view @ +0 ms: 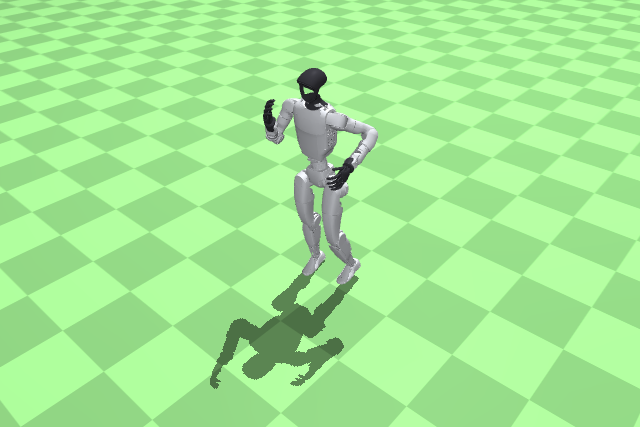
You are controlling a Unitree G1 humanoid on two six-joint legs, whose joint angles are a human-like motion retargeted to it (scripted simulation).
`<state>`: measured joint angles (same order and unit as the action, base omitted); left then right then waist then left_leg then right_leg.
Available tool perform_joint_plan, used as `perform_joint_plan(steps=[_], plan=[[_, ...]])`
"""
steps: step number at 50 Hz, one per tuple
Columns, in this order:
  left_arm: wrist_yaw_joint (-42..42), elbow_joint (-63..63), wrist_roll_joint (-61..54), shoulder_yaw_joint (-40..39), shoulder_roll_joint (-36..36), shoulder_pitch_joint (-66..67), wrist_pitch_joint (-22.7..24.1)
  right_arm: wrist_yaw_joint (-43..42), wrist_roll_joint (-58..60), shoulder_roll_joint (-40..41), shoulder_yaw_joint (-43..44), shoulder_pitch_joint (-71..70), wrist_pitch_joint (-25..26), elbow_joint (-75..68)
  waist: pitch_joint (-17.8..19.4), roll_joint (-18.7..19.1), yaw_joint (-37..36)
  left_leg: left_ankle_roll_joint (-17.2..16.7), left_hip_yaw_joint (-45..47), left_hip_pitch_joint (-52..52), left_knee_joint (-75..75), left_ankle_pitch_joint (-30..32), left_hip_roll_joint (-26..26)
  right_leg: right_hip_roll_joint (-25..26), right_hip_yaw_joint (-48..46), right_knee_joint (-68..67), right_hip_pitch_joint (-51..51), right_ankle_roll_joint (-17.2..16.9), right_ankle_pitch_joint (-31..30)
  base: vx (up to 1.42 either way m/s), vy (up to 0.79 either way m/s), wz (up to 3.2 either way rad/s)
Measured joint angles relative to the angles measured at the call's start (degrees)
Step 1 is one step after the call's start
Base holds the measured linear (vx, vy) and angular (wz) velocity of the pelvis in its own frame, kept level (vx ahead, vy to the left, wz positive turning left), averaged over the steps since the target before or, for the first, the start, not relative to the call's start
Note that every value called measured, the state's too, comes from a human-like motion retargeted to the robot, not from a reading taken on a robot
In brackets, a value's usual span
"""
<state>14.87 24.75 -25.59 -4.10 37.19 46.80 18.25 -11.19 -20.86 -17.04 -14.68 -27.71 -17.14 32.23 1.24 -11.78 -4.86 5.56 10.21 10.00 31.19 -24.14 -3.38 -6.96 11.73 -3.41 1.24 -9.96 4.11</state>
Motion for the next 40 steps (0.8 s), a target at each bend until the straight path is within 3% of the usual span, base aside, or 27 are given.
perform_joint_plan(steps=[3,5,7,8,10,12,15,17,20,23,25,27,30,33,36,40], plan=[[3.89,-1.44,3.90,-0.64,-6.80,-5.65,0.08,0.41,0.67,-2.66,-2.77,4.79,-1.22,3.17,0.37,4.28,3.11,-5.46,-2.09,-7.55,-18.93,10.54,3.17,3.27,-6.89,-0.78,-1.47,2.29,-0.15,0.05,0.12,0.34],[5.16,-3.06,0.70,1.40,-11.11,-12.60,-2.45,-0.30,-0.87,-5.73,-3.31,9.98,-1.43,3.68,2.74,7.99,6.20,-8.50,-3.82,-11.58,-22.86,11.75,6.36,4.73,-15.42,-6.06,-3.42,5.50,5.13,-0.02,0.12,1.08],[7.40,-6.24,2.93,5.21,-14.71,-23.87,-2.10,1.29,1.49,-6.71,-3.39,16.71,-1.87,0.91,5.83,10.93,8.45,-7.78,-5.81,-13.03,-21.31,4.28,9.27,4.48,-21.13,-21.52,0.01,8.76,13.52,-0.09,0.15,1.17],[8.33,-8.74,7.77,7.94,-16.74,-31.78,-0.30,0.67,7.23,-6.13,-3.39,19.73,-0.91,-2.16,7.36,11.18,9.01,-6.46,-6.72,-12.65,-19.89,-1.07,9.62,3.23,-22.03,-32.19,4.13,8.66,18.24,-0.12,0.13,1.06],[12.73,-12.00,10.83,12.70,-18.69,-48.95,0.93,-0.94,14.81,-5.49,-2.76,26.24,0.33,-9.76,9.11,9.66,9.44,-0.57,-9.65,-9.73,-15.04,-8.83,7.66,0.05,-20.43,-49.66,12.16,8.15,24.90,-0.09,0.06,1.02],[17.99,-11.91,9.85,14.37,-20.55,-65.11,1.84,-5.42,22.42,-5.39,-1.70,33.64,2.06,-15.64,9.69,7.29,8.89,4.22,-11.96,-5.43,-8.24,-12.08,4.93,-1.73,-16.88,-59.32,18.24,6.01,26.52,0.00,-0.03,0.81],[22.79,-7.41,13.73,9.80,-25.38,-79.72,4.71,-13.66,25.68,-9.37,-0.71,45.04,0.54,-14.30,8.58,8.76,9.87,2.45,-12.17,-3.76,-8.05,-8.15,5.60,0.13,-15.59,-53.40,17.73,7.69,26.91,0.11,-0.02,0.30],[23.34,-1.39,13.48,5.94,-26.10,-81.34,7.26,-13.65,24.11,-14.12,0.62,50.05,-1.62,-10.10,6.12,10.64,13.41,0.38,-11.86,-6.01,-14.84,-1.65,6.84,1.90,-16.67,-41.67,14.70,7.53,22.43,0.21,-0.08,0.09],[18.28,6.52,9.25,3.26,-23.94,-77.97,9.65,-6.94,17.95,-18.81,4.40,54.93,-3.49,-6.09,2.30,11.45,18.42,-3.60,-12.61,-7.98,-23.14,10.58,6.39,1.72,-21.24,-19.46,8.09,6.00,12.64,0.19,-0.15,0.14],[14.19,7.69,11.21,3.19,-20.79,-72.74,4.25,-1.04,5.66,-17.07,6.91,57.03,-1.41,-6.36,0.68,10.21,17.91,-5.12,-11.22,-7.95,-25.71,18.05,4.18,-0.13,-23.74,-6.01,4.47,4.43,3.27,0.09,-0.18,-0.16],[10.92,7.26,9.45,5.20,-19.14,-67.06,2.74,1.82,5.85,-13.82,5.83,54.91,0.94,-10.56,1.33,7.90,15.15,-0.96,-7.90,-6.67,-19.74,16.15,2.28,-2.56,-23.62,-3.57,2.89,3.55,-0.41,0.03,-0.17,-0.53],[6.85,5.12,6.91,7.76,-16.86,-59.82,1.51,3.20,7.20,-11.32,3.84,50.03,2.53,-16.08,3.66,6.00,12.02,2.76,-5.48,0.51,1.65,8.10,1.35,-5.10,-23.39,-3.73,0.92,3.84,2.82,-0.01,-0.16,-0.54],[4.78,-1.23,3.84,12.58,-13.49,-48.62,-0.22,-0.38,3.46,-9.73,0.26,40.53,2.30,-20.51,9.51,7.63,5.95,2.35,-4.72,10.01,35.40,-2.11,4.18,-4.47,-21.73,-4.61,-2.92,6.14,15.65,0.00,-0.12,-0.92],[10.66,-10.83,7.81,16.17,-11.77,-36.80,-1.84,-5.33,2.67,-8.89,-1.36,24.08,0.51,-17.97,13.58,9.87,1.98,3.50,-4.37,14.20,54.71,-7.85,8.07,-2.42,-17.75,-11.76,-1.80,9.86,25.08,0.05,-0.07,-1.30],[11.33,-13.95,11.08,13.74,-10.35,-24.93,-1.84,-4.66,7.44,-5.75,2.97,7.38,0.44,-13.72,11.69,8.92,2.06,4.77,-3.60,17.70,58.01,-9.40,8.61,-1.98,-15.12,-18.45,3.37,9.82,25.17,0.15,-0.01,-0.73],[7.25,-8.53,11.59,10.72,-4.35,-18.07,-0.88,-8.27,8.38,-1.42,6.31,3.25,-1.25,-4.27,5.13,4.37,-1.33,6.70,0.19,15.29,40.05,-8.11,5.07,-3.94,-13.68,-8.54,1.77,5.70,12.78,0.28,0.04,-0.15]])
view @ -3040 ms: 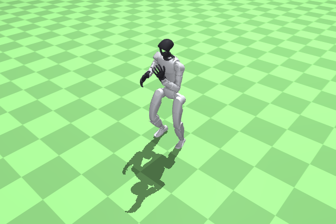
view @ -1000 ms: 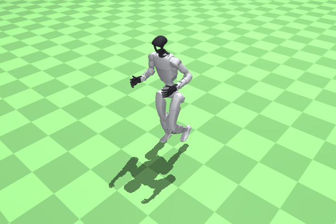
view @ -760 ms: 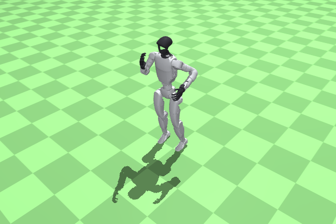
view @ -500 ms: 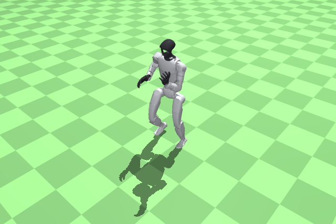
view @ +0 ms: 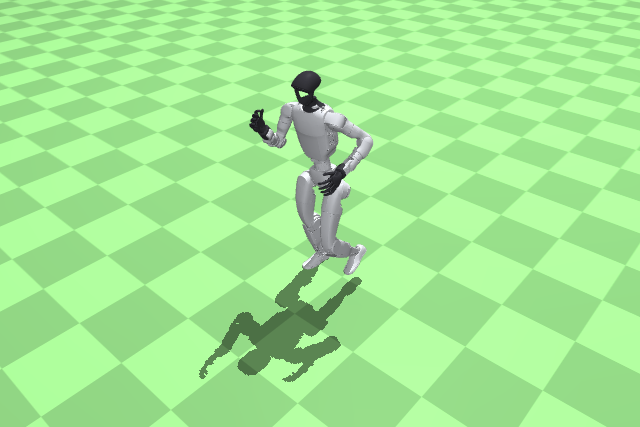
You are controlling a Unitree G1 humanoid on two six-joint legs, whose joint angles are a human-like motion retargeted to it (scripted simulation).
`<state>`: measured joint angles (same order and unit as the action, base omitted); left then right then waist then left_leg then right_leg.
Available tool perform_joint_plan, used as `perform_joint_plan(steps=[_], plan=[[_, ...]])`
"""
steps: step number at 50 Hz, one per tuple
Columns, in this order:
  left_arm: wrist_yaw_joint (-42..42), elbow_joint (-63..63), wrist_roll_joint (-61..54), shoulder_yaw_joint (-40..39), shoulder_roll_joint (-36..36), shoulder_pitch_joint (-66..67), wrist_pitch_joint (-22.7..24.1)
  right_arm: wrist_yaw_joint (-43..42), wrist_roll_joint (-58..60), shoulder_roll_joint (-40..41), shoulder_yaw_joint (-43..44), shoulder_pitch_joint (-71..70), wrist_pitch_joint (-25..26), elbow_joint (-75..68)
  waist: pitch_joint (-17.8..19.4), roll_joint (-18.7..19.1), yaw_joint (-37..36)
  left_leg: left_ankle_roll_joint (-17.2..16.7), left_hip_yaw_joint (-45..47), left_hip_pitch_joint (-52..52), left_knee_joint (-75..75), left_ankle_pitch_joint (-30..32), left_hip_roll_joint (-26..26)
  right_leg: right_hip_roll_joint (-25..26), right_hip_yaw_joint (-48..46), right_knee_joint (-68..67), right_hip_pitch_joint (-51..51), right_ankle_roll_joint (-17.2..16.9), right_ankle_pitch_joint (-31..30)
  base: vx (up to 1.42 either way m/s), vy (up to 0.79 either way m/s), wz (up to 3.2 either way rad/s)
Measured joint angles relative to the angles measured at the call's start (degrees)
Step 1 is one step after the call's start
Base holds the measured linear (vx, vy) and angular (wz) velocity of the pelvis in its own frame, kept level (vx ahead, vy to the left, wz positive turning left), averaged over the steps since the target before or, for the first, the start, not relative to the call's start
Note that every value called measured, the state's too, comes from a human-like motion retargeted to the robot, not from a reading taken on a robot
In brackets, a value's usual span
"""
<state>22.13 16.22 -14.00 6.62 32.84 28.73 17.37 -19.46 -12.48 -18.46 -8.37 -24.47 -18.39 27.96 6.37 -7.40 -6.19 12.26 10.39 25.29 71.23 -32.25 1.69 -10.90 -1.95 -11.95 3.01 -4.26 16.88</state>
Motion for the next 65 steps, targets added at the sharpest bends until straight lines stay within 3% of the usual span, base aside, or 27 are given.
perform_joint_plan(steps=[3,5,8,10,12,15,17,21,23,25,27,28,30,33,36,40,43,45,47,48,50,55,57,58,60,62,65], plan=[[-3.48,3.24,-2.46,-1.13,1.27,0.52,-0.10,3.85,-4.72,-0.16,-0.56,5.00,-0.49,5.43,-4.10,-2.28,-1.54,-2.26,1.97,-6.94,-25.27,4.88,-3.09,-0.56,0.71,5.99,-1.36,-2.40,-10.26,0.25,0.14,-0.31],[-5.26,4.31,-5.38,-2.23,-0.94,-0.67,-0.15,7.88,-6.74,-1.03,-1.12,9.90,-0.65,6.83,-5.12,-1.00,-0.90,-5.34,1.79,-12.41,-42.51,11.40,-2.93,1.75,0.32,6.76,-2.07,-1.68,-12.63,0.16,0.17,-0.42],[-10.01,5.20,-10.10,-3.99,-8.09,-6.88,-1.14,12.31,-8.15,-3.65,-1.99,22.35,-0.52,6.14,-1.40,5.85,2.05,-10.71,3.65,-21.07,-56.92,17.13,3.58,8.58,-2.94,-11.44,1.16,2.50,-4.17,0.05,0.16,-0.16],[-9.89,5.24,-11.18,-3.61,-11.73,-16.08,-1.35,13.92,-9.29,-5.27,-2.39,30.71,0.72,2.27,0.68,7.43,4.83,-10.30,3.24,-22.14,-57.24,10.14,5.87,9.09,-5.55,-34.11,10.10,3.15,3.99,-0.02,0.13,0.32],[-5.80,4.14,-10.75,-0.71,-13.49,-30.77,-1.27,15.36,-12.76,-5.14,-3.11,38.26,3.09,-4.14,1.96,6.07,7.98,-6.53,-0.14,-19.75,-53.19,1.58,4.53,6.65,-6.26,-51.44,18.08,3.51,10.11,-0.02,0.08,0.95],[-2.79,2.55,-9.12,3.30,-15.80,-54.59,-2.39,17.90,-18.64,-4.90,-2.23,49.23,5.95,-9.65,3.02,5.39,11.18,-4.75,-4.89,-13.95,-44.88,-3.03,3.07,5.34,-6.73,-62.47,24.33,3.88,13.65,0.02,0.03,1.41],[-2.60,2.15,-8.45,2.63,-16.96,-67.27,-2.11,20.23,-21.10,-8.01,-1.31,52.04,5.51,-8.07,3.50,5.86,11.83,-3.44,-7.60,-15.00,-49.71,1.58,1.96,6.61,-6.30,-58.41,24.57,3.46,11.41,0.10,0.00,1.04],[2.41,5.94,-2.68,0.30,-17.75,-73.41,1.52,26.37,-23.00,-15.57,-0.84,52.49,4.83,-1.87,-0.77,9.57,14.03,-8.51,-9.24,-18.82,-60.67,15.23,2.86,8.79,-10.51,-32.01,16.48,5.15,4.21,0.23,-0.04,0.65],[2.27,8.26,-3.07,-0.88,-17.86,-71.11,2.62,26.72,-22.24,-14.96,-1.96,48.74,5.12,-2.22,-2.53,9.18,13.96,-10.63,-10.28,-20.52,-64.81,22.64,1.00,8.17,-12.77,-13.98,9.84,4.58,-1.27,0.21,-0.09,0.66],[0.55,10.37,-6.34,-2.13,-17.87,-66.43,3.04,24.27,-19.95,-12.09,-3.59,42.61,5.43,-5.29,-3.30,6.75,12.84,-9.39,-10.26,-21.59,-65.67,26.87,-2.87,5.55,-13.96,-0.19,4.33,2.00,-7.99,0.15,-0.10,0.65],[-1.93,12.01,-9.71,-1.86,-17.27,-60.33,2.55,19.79,-15.64,-8.14,-5.98,33.75,5.33,-10.85,-2.94,2.47,10.82,-2.63,-6.73,-16.37,-52.24,23.51,-7.35,0.14,-15.49,4.77,2.00,-0.73,-11.24,0.04,-0.10,0.64],[-3.88,12.44,-10.57,-1.30,-16.70,-56.96,2.17,17.67,-13.70,-6.77,-6.71,29.57,4.98,-13.49,-2.89,0.94,10.05,0.19,-4.01,-9.58,-37.77,19.43,-8.26,-2.50,-16.67,5.13,1.87,-1.29,-10.07,-0.04,-0.08,0.75],[-6.61,12.63,-11.69,-0.08,-14.47,-50.02,1.35,12.71,-11.64,-6.23,-7.53,21.92,3.91,-17.50,-0.97,0.95,7.23,1.69,0.10,2.68,-9.42,13.06,-5.89,-4.54,-17.67,4.25,1.05,-0.74,-2.92,-0.07,-0.06,0.50],[-7.47,11.49,-8.63,0.47,-7.99,-37.02,0.34,5.88,-11.76,-7.16,-8.39,8.71,2.14,-19.20,4.82,4.06,2.02,-0.53,-0.32,12.60,17.84,7.41,-1.68,-3.58,-15.71,-2.49,0.93,2.99,9.78,-0.04,-0.03,-0.40],[-8.59,10.38,-3.88,-4.33,-2.40,-18.20,-0.68,5.21,-9.13,-4.38,-5.20,-5.32,1.77,-15.44,4.42,4.87,0.44,-2.71,-2.18,20.35,26.80,6.52,-0.96,-3.46,-12.78,-14.91,8.86,5.16,15.10,0.09,-0.01,-0.58],[-12.74,7.62,-3.54,-10.33,-0.25,3.31,-0.97,4.91,-3.13,0.02,-1.55,-10.92,0.45,-5.51,-1.17,2.38,0.34,-2.14,-1.77,17.92,11.43,7.12,-3.22,-3.17,-12.77,-4.90,6.99,2.10,4.89,0.30,0.02,-0.03],[-14.74,5.77,-6.49,-10.39,-0.47,11.42,-1.56,4.27,-0.44,-0.13,-4.33,-4.01,0.74,1.99,-4.50,-0.27,-2.96,-1.82,0.97,2.61,-19.93,9.70,-5.73,-3.57,-8.75,4.08,1.92,-1.57,-8.21,0.38,0.12,-0.74],[-14.48,5.39,-8.82,-9.88,-1.42,13.50,-2.16,5.69,-0.16,-1.40,-6.64,0.84,0.85,5.27,-5.82,0.74,-4.97,-3.46,1.35,-9.40,-45.01,16.31,-5.43,-0.87,-4.02,5.52,0.18,-2.06,-12.93,0.33,0.15,-1.26],[-16.21,6.31,-10.72,-8.98,-3.53,11.87,-3.64,8.53,-2.06,-3.67,-9.03,6.12,0.34,7.73,-5.31,5.00,-4.74,-7.33,1.83,-18.25,-60.84,23.27,-1.99,3.74,-2.41,1.28,-1.19,0.38,-11.52,0.24,0.15,-0.83],[-17.95,7.16,-11.85,-8.17,-5.06,9.51,-4.81,10.44,-3.58,-5.06,-10.02,8.88,0.32,8.46,-4.43,7.29,-3.77,-9.33,2.22,-20.92,-63.98,23.88,0.03,5.50,-3.10,-3.80,-1.02,1.95,-9.12,0.16,0.15,-0.21],[-20.09,9.34,-14.40,-5.87,-7.80,1.38,-6.72,13.35,-6.39,-7.51,-11.26,14.79,1.17,7.78,-2.64,9.78,-1.31,-10.94,1.65,-23.67,-64.14,17.90,2.70,6.17,-5.39,-20.70,2.57,3.07,-2.27,0.09,0.13,0.32],[-9.15,10.64,-15.77,5.21,-15.26,-48.36,-0.39,10.87,7.15,-8.94,-9.67,32.11,2.89,-8.10,3.86,5.89,3.11,-3.15,-5.56,-16.93,-43.30,-5.22,-1.36,-2.18,-5.62,-61.96,13.91,0.74,13.49,0.00,0.09,1.26],[-5.70,9.23,-12.49,6.07,-19.67,-68.35,0.18,11.77,7.71,-10.02,-6.53,40.64,2.80,-10.91,5.09,4.64,2.94,-1.10,-7.55,-13.25,-38.14,-6.56,-3.33,-3.72,-4.83,-67.72,17.22,0.96,15.53,0.02,0.04,1.07],[-3.24,8.01,-7.52,5.65,-21.51,-76.62,-1.18,12.05,2.98,-11.64,-4.89,44.09,2.27,-10.04,5.45,3.95,2.97,-0.15,-8.27,-12.92,-39.48,-4.98,-4.52,-4.06,-4.06,-68.01,18.73,1.18,15.46,0.08,0.02,0.58],[2.82,8.85,-2.25,3.57,-23.26,-86.01,0.25,14.24,-3.28,-16.63,-3.44,49.53,1.14,-6.56,4.76,5.22,5.47,-2.05,-8.57,-14.44,-45.06,-0.58,-4.22,-2.95,-4.77,-62.77,18.91,1.57,14.60,0.16,0.00,0.24],[7.20,11.87,-1.40,1.80,-22.66,-87.31,2.45,15.54,-7.87,-21.44,-3.93,52.17,0.79,-3.03,3.00,8.30,9.08,-4.34,-8.79,-18.12,-54.20,6.67,-2.11,-0.43,-7.99,-49.80,15.97,2.02,12.09,0.22,-0.05,-0.07],[4.73,15.84,-6.57,-1.60,-20.58,-82.05,3.73,18.65,-12.10,-23.27,-4.19,53.70,1.78,-1.75,0.44,11.18,12.21,-8.05,-8.76,-21.91,-64.26,19.42,-0.19,2.53,-13.45,-23.06,8.80,1.83,5.31,0.20,-0.13,-0.27]])
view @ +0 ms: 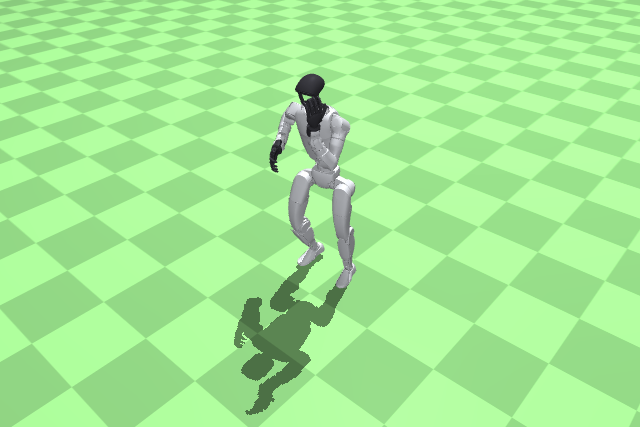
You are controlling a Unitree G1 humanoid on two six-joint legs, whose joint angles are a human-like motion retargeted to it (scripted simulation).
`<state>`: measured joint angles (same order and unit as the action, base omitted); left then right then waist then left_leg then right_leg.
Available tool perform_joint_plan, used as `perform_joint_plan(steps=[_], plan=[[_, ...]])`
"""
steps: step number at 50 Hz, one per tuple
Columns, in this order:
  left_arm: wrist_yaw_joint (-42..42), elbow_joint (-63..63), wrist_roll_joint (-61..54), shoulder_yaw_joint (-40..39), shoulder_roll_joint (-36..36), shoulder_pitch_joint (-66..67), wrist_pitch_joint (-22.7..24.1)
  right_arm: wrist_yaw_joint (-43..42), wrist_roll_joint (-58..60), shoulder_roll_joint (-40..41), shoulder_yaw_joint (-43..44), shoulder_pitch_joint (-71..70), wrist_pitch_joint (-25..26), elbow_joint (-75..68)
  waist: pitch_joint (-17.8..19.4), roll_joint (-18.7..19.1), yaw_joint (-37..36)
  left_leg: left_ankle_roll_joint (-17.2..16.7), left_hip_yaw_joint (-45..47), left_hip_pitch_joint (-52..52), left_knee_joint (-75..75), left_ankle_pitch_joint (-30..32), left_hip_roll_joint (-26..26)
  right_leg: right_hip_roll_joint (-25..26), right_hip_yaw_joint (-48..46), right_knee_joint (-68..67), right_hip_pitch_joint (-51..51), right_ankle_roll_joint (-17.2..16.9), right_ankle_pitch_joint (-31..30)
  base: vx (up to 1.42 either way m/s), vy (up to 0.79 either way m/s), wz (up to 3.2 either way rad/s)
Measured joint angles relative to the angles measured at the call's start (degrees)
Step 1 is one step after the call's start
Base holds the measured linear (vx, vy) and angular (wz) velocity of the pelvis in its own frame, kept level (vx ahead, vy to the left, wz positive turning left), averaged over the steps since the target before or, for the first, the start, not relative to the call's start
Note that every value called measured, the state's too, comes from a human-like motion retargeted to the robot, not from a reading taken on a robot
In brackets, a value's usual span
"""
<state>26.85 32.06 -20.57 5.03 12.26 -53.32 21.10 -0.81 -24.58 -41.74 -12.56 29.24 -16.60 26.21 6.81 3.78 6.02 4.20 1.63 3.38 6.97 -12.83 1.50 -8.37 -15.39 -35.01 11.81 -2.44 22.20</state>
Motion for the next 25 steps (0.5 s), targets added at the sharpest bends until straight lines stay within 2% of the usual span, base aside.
perform_joint_plan(steps=[2,3,5,7,8,10,12,14,15,17,18,20,23,25], plan=[[-4.27,1.21,-2.09,-2.51,1.56,6.65,-0.68,2.17,1.45,3.46,0.55,-2.01,1.66,-3.75,-0.92,-1.39,0.19,-0.48,1.32,-1.21,-1.84,5.39,-2.02,-0.72,-1.18,16.39,-4.11,-1.84,-7.86,0.14,-0.17,-0.44],[-5.83,1.63,-2.05,-3.20,2.27,10.73,-1.22,2.46,3.33,6.26,0.60,-4.38,2.73,-7.08,-0.98,-2.95,-0.02,0.75,2.49,-1.51,-0.59,6.14,-3.76,-2.05,-1.01,22.24,-5.52,-3.19,-12.15,0.12,-0.17,-0.49],[-8.06,1.68,-1.02,-2.92,4.02,20.57,-2.29,0.97,6.32,12.98,0.55,-10.30,4.77,-15.20,-1.19,-6.83,-0.42,4.68,5.61,3.06,14.43,1.62,-7.03,-6.28,-0.35,27.29,-6.24,-5.50,-17.35,0.11,-0.15,-0.46],[-9.12,0.25,-3.09,-1.77,7.26,33.57,-3.41,-3.54,5.76,18.74,2.26,-14.57,5.08,-20.80,-1.23,-6.70,-1.74,2.06,9.03,12.47,42.47,-5.33,-3.78,-7.52,0.31,23.07,-4.84,-5.11,-12.19,0.12,-0.11,-0.64],[-9.34,-1.65,-4.53,-0.72,8.79,39.48,-4.60,-6.92,5.89,21.44,2.72,-17.54,5.05,-22.57,-0.27,-6.09,-2.91,2.35,9.35,15.33,53.24,-7.39,-2.43,-7.52,1.03,21.99,-5.11,-4.02,-8.10,0.06,-0.11,-0.78],[-14.26,-7.88,-8.09,1.77,11.41,49.15,-8.28,-12.50,5.90,24.62,2.30,-26.67,4.37,-23.61,2.79,-4.28,-4.19,6.34,7.28,20.53,71.62,-11.21,-1.54,-6.35,1.95,24.76,-7.72,-0.47,-1.72,0.01,-0.08,-0.88],[-20.92,-10.65,-16.73,1.81,14.21,62.02,-13.91,-14.82,4.84,25.60,3.86,-32.67,3.77,-18.46,5.30,-1.99,-7.63,3.21,7.42,20.38,83.15,-13.22,2.49,-5.00,5.89,11.90,-4.02,1.89,5.79,0.17,0.02,-1.47],[-25.43,-10.73,-21.66,0.04,16.16,72.29,-17.14,-14.76,4.74,24.90,5.50,-39.52,4.00,-12.24,5.36,-1.14,-9.79,2.87,6.91,21.46,87.64,-14.04,2.77,-4.37,8.65,7.96,-2.27,3.23,7.49,0.18,0.07,-1.07],[-27.14,-9.99,-22.61,-1.41,17.21,76.48,-17.69,-14.37,4.91,24.24,6.44,-42.91,3.90,-9.21,4.71,-0.79,-10.64,2.88,6.68,22.06,87.72,-14.30,2.70,-3.81,9.47,9.97,-2.86,4.10,6.81,0.19,0.08,-0.65],[-28.79,-7.34,-20.51,-4.65,19.98,82.04,-16.06,-14.79,7.04,22.74,8.20,-46.17,2.73,-3.44,1.34,-1.90,-12.96,5.07,7.32,22.20,81.59,-15.04,1.15,-4.28,10.23,15.30,-3.59,1.66,1.89,0.19,0.09,-0.35],[-30.28,-6.67,-18.60,-5.68,20.90,83.16,-15.14,-14.75,8.55,22.15,8.60,-47.15,2.16,-1.16,-0.80,-3.15,-13.74,7.71,7.57,22.38,76.31,-15.35,-0.60,-5.07,10.22,19.28,-3.90,-0.22,-2.06,0.17,0.12,-0.12],[-30.20,-5.61,-17.36,-7.20,21.20,84.95,-13.46,-14.29,10.47,21.47,8.87,-46.52,1.56,3.18,-4.29,-5.27,-14.57,8.49,9.01,19.74,61.92,-14.28,-2.78,-6.27,10.83,25.85,-5.35,-2.57,-9.98,0.20,0.16,-0.20],[-24.17,-4.78,-17.67,-5.67,18.33,84.00,-10.15,-11.58,7.95,21.86,5.98,-42.82,1.11,7.64,-6.87,-6.68,-13.32,4.66,10.48,10.24,30.94,-9.14,-4.46,-5.99,12.32,30.73,-7.27,-5.20,-19.13,0.17,0.20,-0.49],[-18.83,-4.66,-16.12,-3.72,16.27,80.38,-7.94,-10.03,5.92,21.29,2.75,-39.95,0.60,8.83,-6.69,-4.98,-10.97,0.35,12.00,3.69,11.33,-2.64,-2.32,-3.30,11.81,30.50,-8.66,-4.51,-20.74,0.08,0.20,-0.32]])
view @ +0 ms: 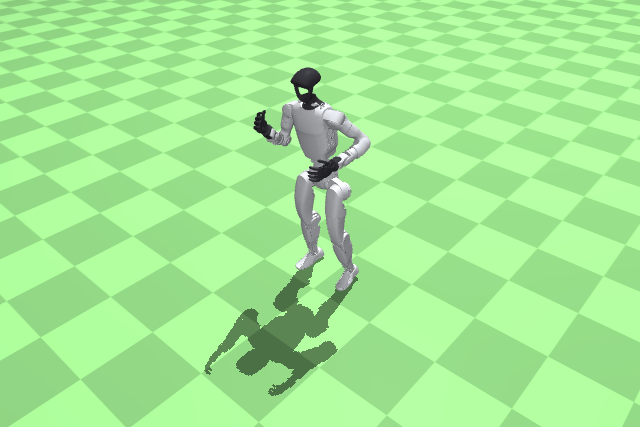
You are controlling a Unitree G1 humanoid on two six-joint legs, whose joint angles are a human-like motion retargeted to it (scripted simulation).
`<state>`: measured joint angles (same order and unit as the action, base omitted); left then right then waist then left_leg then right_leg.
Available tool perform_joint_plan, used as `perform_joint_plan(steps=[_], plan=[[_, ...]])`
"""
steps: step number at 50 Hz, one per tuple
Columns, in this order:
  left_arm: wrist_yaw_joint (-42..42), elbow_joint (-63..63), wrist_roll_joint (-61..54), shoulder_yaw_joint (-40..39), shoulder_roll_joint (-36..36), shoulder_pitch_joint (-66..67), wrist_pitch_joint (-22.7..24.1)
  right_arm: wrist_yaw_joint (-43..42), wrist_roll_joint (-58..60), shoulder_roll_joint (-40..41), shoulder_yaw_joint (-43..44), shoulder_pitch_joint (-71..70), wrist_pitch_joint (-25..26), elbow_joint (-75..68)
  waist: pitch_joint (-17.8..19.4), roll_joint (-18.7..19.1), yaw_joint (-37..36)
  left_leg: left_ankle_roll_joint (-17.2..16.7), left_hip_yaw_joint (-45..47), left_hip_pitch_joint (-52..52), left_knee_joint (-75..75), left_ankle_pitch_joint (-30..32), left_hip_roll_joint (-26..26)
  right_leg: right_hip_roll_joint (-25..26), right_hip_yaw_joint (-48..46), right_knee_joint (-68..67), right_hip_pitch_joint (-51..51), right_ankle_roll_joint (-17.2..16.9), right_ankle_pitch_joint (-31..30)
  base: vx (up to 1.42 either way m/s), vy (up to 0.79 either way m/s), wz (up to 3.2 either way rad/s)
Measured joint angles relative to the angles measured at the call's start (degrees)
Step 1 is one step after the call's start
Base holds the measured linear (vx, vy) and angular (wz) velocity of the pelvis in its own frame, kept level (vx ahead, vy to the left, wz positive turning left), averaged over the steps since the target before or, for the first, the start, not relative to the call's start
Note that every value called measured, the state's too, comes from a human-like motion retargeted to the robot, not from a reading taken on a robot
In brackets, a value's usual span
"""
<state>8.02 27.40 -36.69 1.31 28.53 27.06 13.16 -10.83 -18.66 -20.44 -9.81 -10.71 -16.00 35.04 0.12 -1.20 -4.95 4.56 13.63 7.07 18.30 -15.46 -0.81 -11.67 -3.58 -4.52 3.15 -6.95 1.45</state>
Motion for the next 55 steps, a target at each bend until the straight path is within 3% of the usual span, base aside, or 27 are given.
perform_joint_plan(steps=[2,3,5,7,8,10,12,14,15,17,20,23,25,27,30,32,35,37,40,42,43,45,47,50,51,53,55], plan=[[4.22,-0.45,0.91,2.93,-2.34,-6.23,0.54,1.62,-0.84,-3.34,-3.09,3.91,-0.21,-0.44,2.08,3.21,4.42,-4.31,1.97,-4.22,-8.96,2.93,3.92,3.01,-2.57,-7.67,-0.77,2.81,4.52,0.03,0.19,0.36],[5.90,-0.54,-2.17,4.74,-3.04,-10.03,-0.28,1.84,-1.41,-5.76,-4.29,6.14,-0.42,-1.36,3.01,4.24,6.93,-5.70,1.92,-4.92,-9.08,0.93,5.80,3.99,-4.08,-15.05,0.19,3.63,8.53,0.00,0.18,0.80],[7.46,-3.58,1.89,10.48,-4.76,-22.20,3.15,2.50,4.98,-8.75,-7.10,10.62,0.29,-5.46,4.92,3.90,10.69,-3.85,0.19,-3.70,-5.34,-8.41,6.92,3.23,-5.18,-35.34,6.68,4.23,17.66,-0.03,0.16,0.95],[11.97,-5.45,-2.85,16.15,-6.78,-37.92,7.12,2.12,10.22,-11.55,-7.72,17.91,0.26,-10.21,6.61,1.79,12.63,0.37,-2.88,-0.67,1.66,-16.46,5.45,1.11,-4.44,-51.65,12.00,3.78,24.75,-0.03,0.14,1.17],[12.17,-6.25,2.32,16.70,-6.17,-45.31,6.74,3.27,13.28,-13.41,-6.72,22.80,0.07,-11.91,7.30,1.28,13.34,0.91,-3.76,1.62,6.92,-19.39,5.38,0.59,-4.41,-57.12,13.32,3.97,27.32,-0.01,0.11,1.20],[11.92,-6.34,6.97,16.03,-7.93,-59.19,7.80,5.30,16.96,-15.89,-4.26,31.73,-1.22,-13.60,8.66,0.94,13.73,1.66,-5.54,4.08,10.92,-20.25,4.96,0.74,-4.23,-62.56,15.01,4.56,29.29,0.01,0.07,0.90],[12.24,-4.79,10.27,12.43,-10.23,-67.59,9.92,5.87,16.56,-18.86,-2.92,37.38,-3.33,-12.08,8.66,1.24,14.64,2.93,-6.96,2.34,5.32,-15.50,3.82,2.43,-3.13,-59.99,15.10,4.64,26.56,0.05,0.02,0.36],[15.34,-2.19,13.19,9.03,-11.59,-69.85,12.09,5.42,13.88,-22.39,-2.45,40.17,-4.52,-9.46,6.64,2.48,16.83,1.17,-7.47,0.07,-1.38,-8.47,3.92,5.72,-1.63,-51.46,13.65,4.22,21.30,0.11,-0.03,0.10],[17.26,-0.99,14.63,7.72,-12.11,-69.72,12.53,5.12,11.67,-23.66,-2.36,40.74,-4.56,-8.35,5.26,3.14,17.88,0.09,-7.81,-1.04,-5.08,-4.07,4.02,7.58,-0.58,-45.59,12.64,3.90,18.10,0.10,-0.08,-0.02],[21.02,-0.75,19.73,6.31,-12.85,-67.77,8.42,6.55,2.42,-23.69,-0.70,40.25,-2.37,-7.16,2.36,3.47,18.21,-3.09,-9.27,-1.99,-10.81,5.62,3.49,9.61,2.09,-30.43,9.76,3.27,12.42,0.08,-0.11,-0.07],[17.62,0.74,17.28,5.47,-13.59,-60.35,7.77,8.82,3.91,-20.06,1.72,36.53,0.15,-9.40,-0.63,1.23,16.49,-5.79,-11.83,-3.18,-14.51,13.35,0.44,7.58,3.69,-8.87,4.44,1.61,5.40,0.04,-0.12,-0.19],[12.63,0.65,17.99,6.42,-11.47,-50.50,6.26,8.74,9.83,-14.78,1.69,27.52,2.05,-13.48,0.09,-3.65,12.56,-1.28,-9.97,0.08,-0.79,7.75,-4.21,1.58,-2.51,-1.60,1.91,-0.11,1.02,-0.03,-0.10,-0.49],[8.42,-0.58,18.23,6.97,-8.58,-43.14,4.91,7.09,8.33,-11.42,0.66,19.87,2.20,-16.16,1.98,-5.36,10.06,-0.06,-7.81,7.38,20.84,-0.04,-4.82,-0.78,-5.80,-1.32,0.45,0.52,6.26,-0.07,-0.09,-0.52],[5.48,-2.65,16.86,7.92,-5.53,-33.71,3.42,3.92,3.90,-9.09,0.05,11.96,1.71,-16.36,4.86,-5.12,6.71,-1.21,-6.25,11.85,39.60,-6.19,-2.86,-0.83,-4.65,-4.85,-0.05,2.29,15.35,-0.07,-0.07,-0.89],[2.14,-5.52,9.75,7.46,-2.54,-16.29,0.56,-2.17,6.12,-4.96,-0.83,-4.58,2.12,-14.50,8.60,-4.31,2.83,-0.83,-4.88,15.30,57.99,-13.16,0.57,0.85,0.15,-16.28,4.55,4.28,25.17,-0.07,-0.07,-1.33],[-0.04,-6.63,8.16,4.51,-1.25,-4.79,-0.74,-3.96,6.59,-0.68,-0.25,-14.61,1.87,-11.40,9.48,-4.60,2.53,0.23,-4.96,16.47,61.18,-14.26,1.05,2.28,2.26,-14.60,4.79,6.43,24.41,-0.05,-0.08,-0.93],[0.94,-5.74,11.40,1.02,3.20,6.70,1.93,-3.34,4.44,4.65,1.51,-18.97,-0.49,-4.94,6.94,-6.83,1.66,4.71,-5.72,16.88,54.67,-13.32,-1.86,1.96,3.51,-8.40,4.68,5.30,17.08,0.03,-0.07,-0.17],[0.60,-4.69,16.54,-0.42,4.99,9.58,2.97,-2.64,3.78,6.15,2.39,-14.97,-1.78,-0.95,4.08,-8.83,0.79,5.77,-6.09,14.07,41.95,-11.89,-4.58,1.08,3.91,-1.87,3.40,2.03,7.73,0.00,0.00,0.00],[1.34,-5.19,25.66,-2.59,2.14,8.65,4.23,2.43,4.27,4.46,1.56,-7.20,-2.30,2.17,1.04,-9.55,1.31,4.18,-7.33,5.87,16.39,-4.59,-6.38,1.86,5.49,3.85,2.31,-3.51,-4.84,0.00,0.00,0.00],[4.14,-6.83,27.40,-2.77,-2.24,3.54,3.95,5.74,4.84,1.48,-2.24,-3.12,-1.85,1.61,0.42,-6.75,3.04,1.60,-7.14,0.48,2.07,3.65,-3.87,5.05,5.46,4.47,1.44,-2.59,-5.81,-0.10,0.00,-0.04],[5.79,-7.69,27.47,-2.59,-4.39,0.09,3.66,6.94,5.07,-0.28,-4.74,-1.18,-1.56,0.78,0.62,-4.73,4.14,-0.08,-5.77,-1.72,-2.92,7.11,-1.85,6.87,4.52,3.59,0.92,-0.61,-4.19,-0.16,-0.01,0.07],[8.40,-9.60,26.85,-1.55,-8.68,-8.57,3.03,8.42,6.03,-4.57,-9.49,2.73,-1.17,-1.78,2.51,0.16,6.73,-3.60,-0.53,-5.68,-7.98,8.32,2.94,9.88,-0.30,-3.45,0.74,3.89,2.26,-0.21,0.01,0.23],[9.85,-11.32,26.12,1.14,-10.74,-20.48,3.16,6.34,11.43,-7.53,-11.64,6.78,-1.05,-6.92,4.84,3.71,8.54,-4.40,2.51,-7.18,-7.01,-0.57,7.42,9.60,-7.72,-23.34,5.94,5.81,11.99,-0.27,0.04,0.50],[12.69,-11.66,29.95,3.80,-7.30,-42.72,3.52,-0.60,22.80,-6.90,-9.76,13.83,0.45,-18.29,8.82,3.41,10.79,1.73,-2.67,-4.59,-0.28,-15.41,7.74,3.10,-11.73,-53.70,14.00,5.52,23.49,-0.27,0.02,1.19],[13.16,-10.69,33.03,3.01,-5.31,-49.24,3.29,-1.75,23.56,-6.24,-6.92,17.59,0.84,-20.41,9.45,3.04,11.24,2.13,-4.19,-1.02,6.01,-18.49,7.48,1.77,-11.08,-59.47,15.29,4.96,25.69,-0.23,-0.02,1.52],[14.29,-8.35,40.30,0.12,-2.11,-59.26,2.04,-4.43,20.51,-4.90,-2.30,24.76,1.04,-21.96,10.41,2.38,10.70,5.22,-7.11,2.92,10.70,-19.38,6.04,0.95,-8.76,-65.19,16.77,4.19,27.22,-0.19,-0.07,1.01],[20.01,-5.68,49.17,-2.75,-0.63,-62.84,-1.64,-3.80,8.21,-7.48,1.30,31.12,0.06,-18.37,9.51,2.56,9.38,4.77,-6.80,3.61,7.83,-15.41,5.50,1.81,-6.23,-63.39,16.95,5.43,26.45,-0.11,-0.10,0.05]])
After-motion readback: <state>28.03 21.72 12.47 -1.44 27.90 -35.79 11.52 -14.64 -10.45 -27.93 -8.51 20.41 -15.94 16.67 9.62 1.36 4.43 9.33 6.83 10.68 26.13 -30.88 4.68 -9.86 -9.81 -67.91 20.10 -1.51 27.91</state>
